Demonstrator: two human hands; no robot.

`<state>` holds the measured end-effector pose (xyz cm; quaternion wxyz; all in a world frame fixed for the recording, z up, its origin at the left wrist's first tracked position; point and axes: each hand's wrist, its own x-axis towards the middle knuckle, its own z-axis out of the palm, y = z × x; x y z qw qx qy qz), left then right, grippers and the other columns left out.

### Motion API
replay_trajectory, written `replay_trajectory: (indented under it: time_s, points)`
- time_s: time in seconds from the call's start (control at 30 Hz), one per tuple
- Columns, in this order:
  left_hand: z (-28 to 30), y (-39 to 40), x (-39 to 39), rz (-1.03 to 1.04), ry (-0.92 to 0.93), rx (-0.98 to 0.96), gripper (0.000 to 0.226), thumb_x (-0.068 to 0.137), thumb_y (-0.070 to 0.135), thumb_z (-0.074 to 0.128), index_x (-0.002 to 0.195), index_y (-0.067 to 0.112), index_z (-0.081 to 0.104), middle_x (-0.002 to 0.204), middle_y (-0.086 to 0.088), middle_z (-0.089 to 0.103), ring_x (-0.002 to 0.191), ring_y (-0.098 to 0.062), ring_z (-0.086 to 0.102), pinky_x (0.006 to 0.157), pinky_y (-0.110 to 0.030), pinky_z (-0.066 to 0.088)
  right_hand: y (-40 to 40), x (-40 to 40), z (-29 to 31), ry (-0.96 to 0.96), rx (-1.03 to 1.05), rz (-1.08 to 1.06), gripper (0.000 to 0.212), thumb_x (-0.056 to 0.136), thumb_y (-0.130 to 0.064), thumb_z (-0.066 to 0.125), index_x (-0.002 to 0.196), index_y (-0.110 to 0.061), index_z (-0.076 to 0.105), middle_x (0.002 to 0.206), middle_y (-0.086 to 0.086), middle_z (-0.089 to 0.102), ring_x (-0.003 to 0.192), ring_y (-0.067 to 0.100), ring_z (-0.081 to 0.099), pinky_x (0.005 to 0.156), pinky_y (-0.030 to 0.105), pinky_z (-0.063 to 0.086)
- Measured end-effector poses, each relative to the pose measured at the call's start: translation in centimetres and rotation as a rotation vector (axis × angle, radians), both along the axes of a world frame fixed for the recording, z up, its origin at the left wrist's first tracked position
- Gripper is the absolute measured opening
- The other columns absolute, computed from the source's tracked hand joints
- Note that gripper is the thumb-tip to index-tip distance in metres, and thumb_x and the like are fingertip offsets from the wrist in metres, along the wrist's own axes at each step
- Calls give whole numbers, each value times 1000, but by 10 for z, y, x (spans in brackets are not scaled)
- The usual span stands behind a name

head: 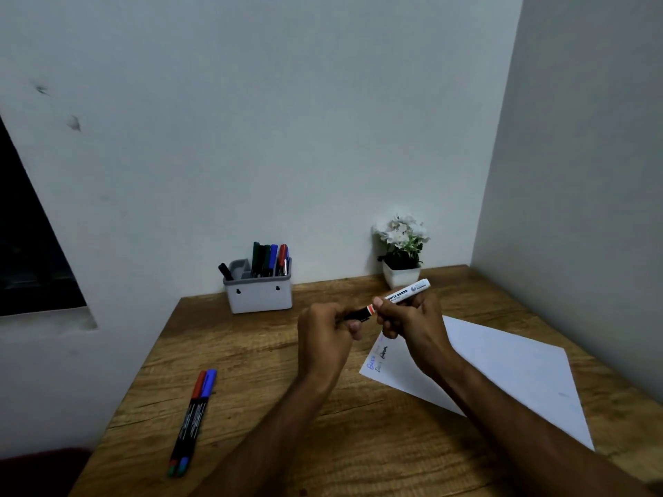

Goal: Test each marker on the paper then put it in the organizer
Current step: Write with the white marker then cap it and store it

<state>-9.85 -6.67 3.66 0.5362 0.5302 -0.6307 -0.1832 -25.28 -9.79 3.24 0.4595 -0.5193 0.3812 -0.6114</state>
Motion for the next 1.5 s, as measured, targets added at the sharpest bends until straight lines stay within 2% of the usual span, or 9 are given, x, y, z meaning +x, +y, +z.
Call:
replay_trajectory:
  time_s: [0.17,0.33,0.43,0.57,0.8,0.93,1.1,1.27,1.5]
  points:
    - [5,0,5,4,-12,17,24,81,0,73,98,16,77,75,13,72,62,-3,70,66,-33,61,-2,5,1,-14,25,27,17,90,-4,75,82,10,68,61,15,62,53,21,55,46,27,42]
    - [12,-1,19,71,-68,45,25,73,10,83,96,18,78,84,11,75,73,3,68,68,-13,54,-7,13,5,14,56,94,16,91,-7,74,87,8,71,66,16,67,52,21,57,49,27,46]
    - [9,-4,36,125,-23,74,26,70,11,85,94,18,78,80,11,74,71,1,68,69,-21,59,-12,14,10,-47,84,90,20,92,-9,73,94,11,71,69,16,70,53,19,59,52,28,49]
    - [11,-7,62,128,191,158,21,73,0,80,91,9,77,77,2,74,68,-7,70,66,-25,60,-21,10,14,-22,94,91,11,89,-4,75,95,5,74,71,14,71,59,20,61,54,27,52]
    - [17,-14,85,9,694,149,14,85,2,69,99,3,73,93,-15,75,82,-18,68,78,-31,58,-21,34,3,380,32,261,10,85,-6,81,94,-2,79,82,16,79,71,28,74,64,34,61]
    - [19,-15,86,18,626,62,15,84,2,71,98,6,73,87,-7,76,80,-14,73,71,-22,57,-23,67,-1,572,-56,319,18,87,-4,79,104,-2,76,81,12,80,76,29,78,67,38,63]
    - [19,-19,104,150,425,-3,25,80,9,78,105,7,74,93,-1,76,86,-11,73,76,-27,58,-29,108,7,692,-175,231,20,87,-13,81,106,-11,76,83,2,79,72,13,76,66,30,62]
    - [24,-16,125,177,294,-29,24,77,6,79,101,9,76,80,14,70,76,9,67,62,-7,50,-34,141,21,747,-333,90,28,85,-26,83,111,-21,76,96,-9,77,82,2,72,72,22,61]
    - [31,-26,150,208,264,-48,25,81,9,77,105,6,74,77,14,69,68,10,66,62,-7,50,-50,178,28,796,-415,-21,19,86,-13,81,103,-8,74,87,-5,71,78,4,67,69,13,53]
